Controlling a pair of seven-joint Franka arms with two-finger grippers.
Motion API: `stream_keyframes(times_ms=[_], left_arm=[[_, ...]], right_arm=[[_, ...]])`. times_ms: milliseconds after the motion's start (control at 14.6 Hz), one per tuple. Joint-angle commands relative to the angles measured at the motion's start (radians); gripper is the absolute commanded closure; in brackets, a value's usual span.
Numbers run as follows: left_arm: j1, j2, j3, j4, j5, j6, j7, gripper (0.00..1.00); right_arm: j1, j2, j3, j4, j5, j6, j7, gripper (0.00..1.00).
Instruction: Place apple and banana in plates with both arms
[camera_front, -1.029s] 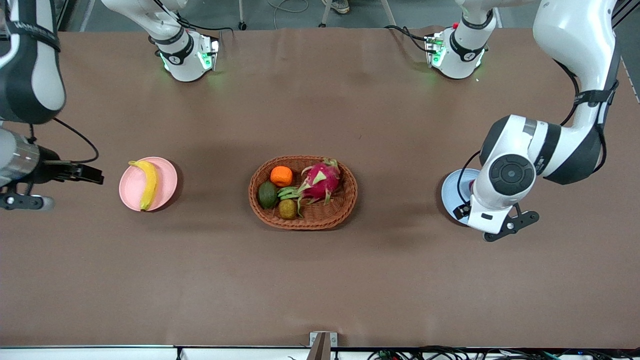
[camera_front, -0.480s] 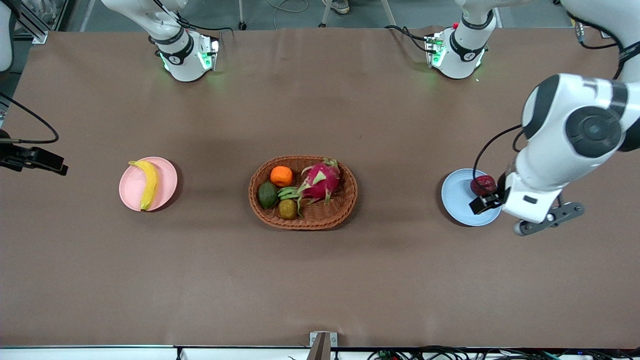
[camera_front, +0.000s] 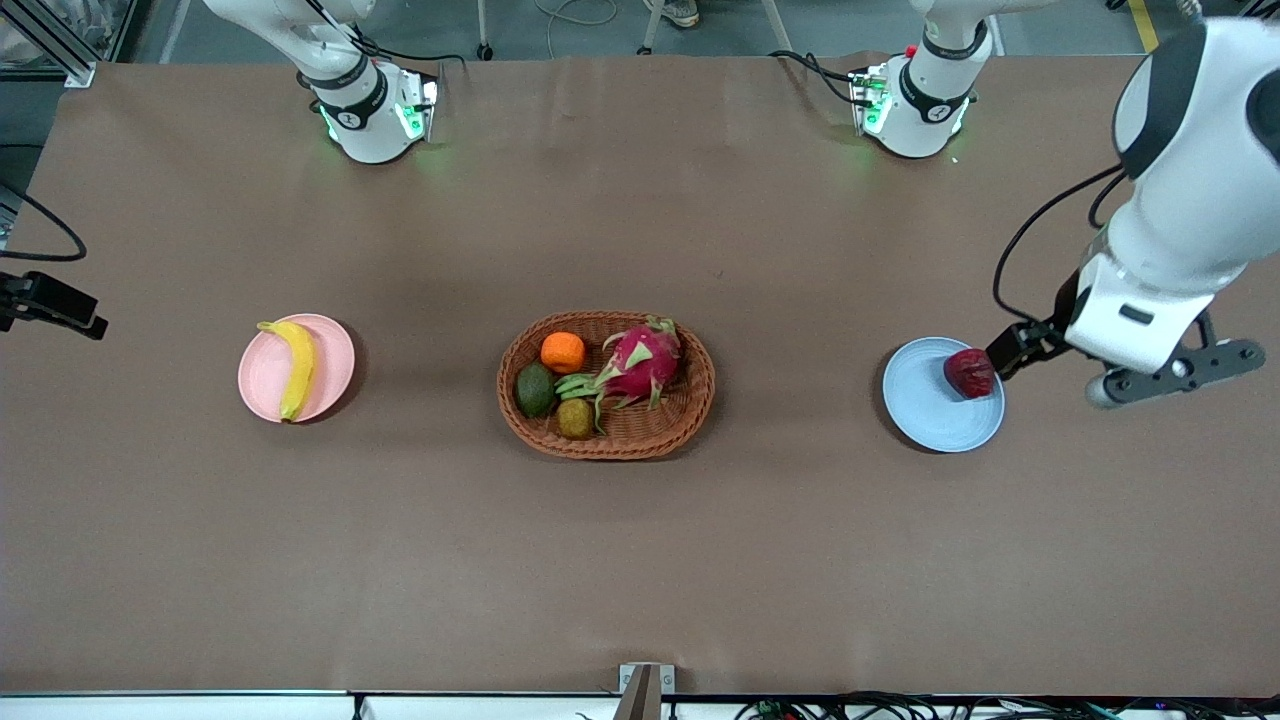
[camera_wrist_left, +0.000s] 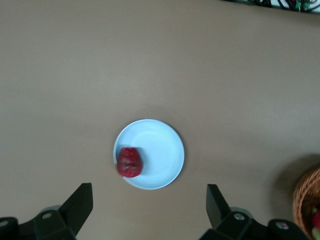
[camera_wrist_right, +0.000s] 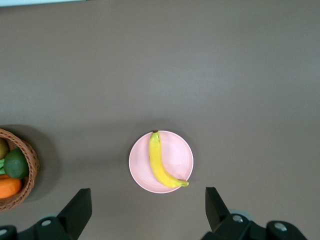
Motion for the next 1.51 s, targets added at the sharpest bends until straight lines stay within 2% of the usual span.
stream_keyframes(times_ms=[0,206,343,480,617,754,823,1029,1440], left_arm=[[0.011,-0.073,0.0,-0.011,-0.019,-0.061,0.101,0.0],[0.076,-0.123,0.0,-0.015,-0.128,-0.096,0.225,0.0],[0.103,-0.16,0.006,-0.021,-0.179,-0.121,0.307,0.0],[0.034,-0.196,0.075,-0.041,-0.182,-0.15,0.313,0.0],[-0.061,-0.246,0.171,-0.099,-0.183,-0.153,0.315,0.0],[-0.15,-0.297,0.259,-0.158,-0.185,-0.153,0.321,0.0],[-0.166,-0.318,0.273,-0.188,-0.185,-0.152,0.321,0.0],[-0.166,-0.36,0.272,-0.23,-0.187,-0.153,0.325,0.0],[-0.146,-0.352,0.278,-0.218,-0.187,-0.155,0.411,0.0]], right_arm=[[-0.078,-0.1,0.065,-0.142,0.005,0.081,-0.002,0.0],[-0.087,-0.112,0.062,-0.158,0.024,0.077,-0.004,0.0],[-0.087,-0.146,0.06,-0.205,0.024,0.078,-0.004,0.0],[-0.085,-0.203,0.06,-0.286,0.024,0.1,-0.005,0.0],[-0.085,-0.247,0.06,-0.355,0.024,0.126,-0.005,0.0],[-0.082,-0.261,0.062,-0.377,0.015,0.135,-0.01,0.0],[-0.082,-0.263,0.062,-0.383,0.014,0.14,-0.014,0.0],[-0.081,-0.28,0.063,-0.401,0.01,0.151,-0.014,0.0],[-0.085,-0.274,0.062,-0.38,0.022,0.151,-0.005,0.0]])
